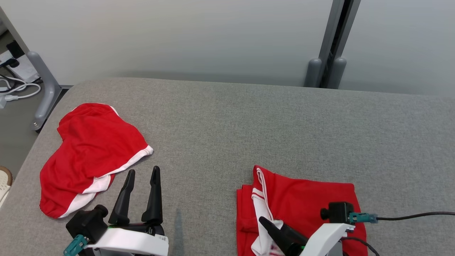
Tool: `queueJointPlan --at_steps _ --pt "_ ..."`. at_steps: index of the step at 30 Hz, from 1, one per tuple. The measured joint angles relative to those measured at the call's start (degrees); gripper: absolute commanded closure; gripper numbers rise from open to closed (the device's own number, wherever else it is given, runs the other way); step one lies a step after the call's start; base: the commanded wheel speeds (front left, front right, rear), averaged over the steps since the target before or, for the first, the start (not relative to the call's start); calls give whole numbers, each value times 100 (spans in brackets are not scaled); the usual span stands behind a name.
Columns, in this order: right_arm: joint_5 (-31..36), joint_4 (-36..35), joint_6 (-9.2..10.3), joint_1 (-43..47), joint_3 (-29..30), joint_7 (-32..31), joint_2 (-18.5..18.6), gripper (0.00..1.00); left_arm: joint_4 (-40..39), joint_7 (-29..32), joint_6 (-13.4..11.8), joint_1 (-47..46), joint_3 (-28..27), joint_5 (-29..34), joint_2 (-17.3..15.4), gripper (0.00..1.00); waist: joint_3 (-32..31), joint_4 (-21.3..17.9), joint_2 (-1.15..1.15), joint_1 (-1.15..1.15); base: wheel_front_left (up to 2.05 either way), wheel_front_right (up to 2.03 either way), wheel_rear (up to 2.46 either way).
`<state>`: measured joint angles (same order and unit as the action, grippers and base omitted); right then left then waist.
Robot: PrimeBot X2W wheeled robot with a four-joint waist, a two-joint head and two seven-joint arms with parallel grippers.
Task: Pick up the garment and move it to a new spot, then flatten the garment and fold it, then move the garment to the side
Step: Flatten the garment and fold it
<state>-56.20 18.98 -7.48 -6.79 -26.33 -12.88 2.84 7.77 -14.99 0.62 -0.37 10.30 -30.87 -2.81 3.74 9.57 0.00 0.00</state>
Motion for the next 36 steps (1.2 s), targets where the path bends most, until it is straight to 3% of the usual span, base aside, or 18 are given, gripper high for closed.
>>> queueJointPlan --at_steps 11,19,23,27,30,32,34,36 --pt "-393 -293 0 -24 -544 -170 -4 0 76 0 3 5 51 -38 0 0 -97 36 0 0 0 0 0" --pt "-456 -286 0 -379 -622 140 -11 0 2 -1 -26 -3 63 -40 0 0 -125 -21 0 0 0 0 0" --pt "125 -543 0 -691 -318 563 209 0 -116 0 -24 -8 134 -46 0 0 -132 -141 0 0 0 0 0" --pt "1245 -766 0 -782 108 1207 928 0 -201 -1 -53 6 143 -101 -2 0 -185 -356 0 0 0 0 0" --pt "1798 -867 0 -743 498 1581 1214 0 -211 -1 -52 16 176 -96 0 0 -231 -496 0 0 0 0 0" --pt "2550 -920 0 -596 776 1893 1557 0 -231 -1 -53 31 218 -93 1 0 -274 -616 0 0 0 0 0" --pt "2775 -980 0 -431 1004 2096 1561 0 -229 -1 -65 53 240 -59 2 0 -299 -676 0 0 0 0 0" --pt "3486 -1180 -1 -86 1372 2437 1549 0 -240 -1 -64 148 213 62 1 0 -326 -785 0 0 0 0 0"
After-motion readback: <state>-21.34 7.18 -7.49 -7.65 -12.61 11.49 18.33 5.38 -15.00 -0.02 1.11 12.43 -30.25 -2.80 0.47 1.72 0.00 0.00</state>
